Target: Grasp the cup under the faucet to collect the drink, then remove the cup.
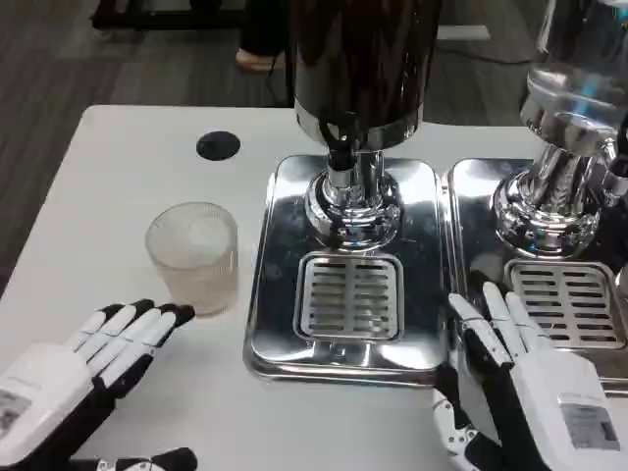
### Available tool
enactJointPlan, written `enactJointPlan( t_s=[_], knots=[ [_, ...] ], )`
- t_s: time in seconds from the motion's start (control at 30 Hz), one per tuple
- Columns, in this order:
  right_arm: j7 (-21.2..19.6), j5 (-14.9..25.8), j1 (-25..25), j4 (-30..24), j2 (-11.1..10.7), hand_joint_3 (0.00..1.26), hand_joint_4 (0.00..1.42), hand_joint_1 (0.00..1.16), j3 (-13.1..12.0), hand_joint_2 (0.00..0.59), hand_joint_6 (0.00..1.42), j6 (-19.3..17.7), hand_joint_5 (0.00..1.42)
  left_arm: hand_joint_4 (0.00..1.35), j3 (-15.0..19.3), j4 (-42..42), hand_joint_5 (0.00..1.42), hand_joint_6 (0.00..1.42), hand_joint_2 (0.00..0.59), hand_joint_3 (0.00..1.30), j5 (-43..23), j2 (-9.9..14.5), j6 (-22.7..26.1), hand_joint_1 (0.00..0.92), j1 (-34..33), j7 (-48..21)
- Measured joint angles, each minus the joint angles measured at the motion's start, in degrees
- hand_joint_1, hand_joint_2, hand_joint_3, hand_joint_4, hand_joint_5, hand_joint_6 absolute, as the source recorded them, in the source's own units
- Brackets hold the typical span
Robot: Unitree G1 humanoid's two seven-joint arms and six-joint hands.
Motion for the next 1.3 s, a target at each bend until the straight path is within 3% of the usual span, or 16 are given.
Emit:
enactJointPlan(
  t_s=[0.43, 0.63, 0.73, 0.93, 1.3],
  knots=[
    [-0.14, 0.15, 0.17, 0.00, 0.02, 0.16, 0.00, 0.51, 0.00, 0.585, 0.11, -0.02, 0.00, 0.00, -0.29, 0.45, 0.00, 0.01, 0.113, 0.00, -0.19, 0.00, -1.03, 0.000, -0.15, 0.10],
    [-0.14, 0.19, 0.15, 0.00, 0.04, 0.16, 0.00, 0.50, -0.02, 0.586, 0.11, -0.02, 0.00, 0.00, -0.50, 1.35, 0.00, 0.09, 0.096, 0.00, -1.19, -0.01, -2.11, 0.000, -0.76, 0.10],
    [-0.15, 0.26, 0.13, -0.01, 0.11, 0.16, 0.00, 0.50, -0.07, 0.586, 0.11, -0.03, 0.00, 0.00, -0.48, 3.13, 0.00, 0.15, 0.091, 0.00, -4.85, -0.39, -2.94, 0.000, -1.12, 0.02],
    [-0.17, 0.46, 0.21, -0.01, 0.28, 0.16, 0.00, 0.48, -0.08, 0.586, 0.13, -0.03, 0.00, 0.00, 0.26, 5.28, 0.01, 0.12, 0.076, 0.00, -11.00, -1.20, -2.71, 0.000, -2.41, -0.82],
    [-0.19, 0.76, 0.37, 0.00, 0.77, 0.16, 0.00, 0.47, -0.07, 0.586, 0.13, -0.03, 0.00, 0.00, 0.35, 7.27, 0.07, 0.14, 0.058, 0.00, -14.97, -3.75, 5.27, 0.000, -8.19, -4.87]
  ],
)
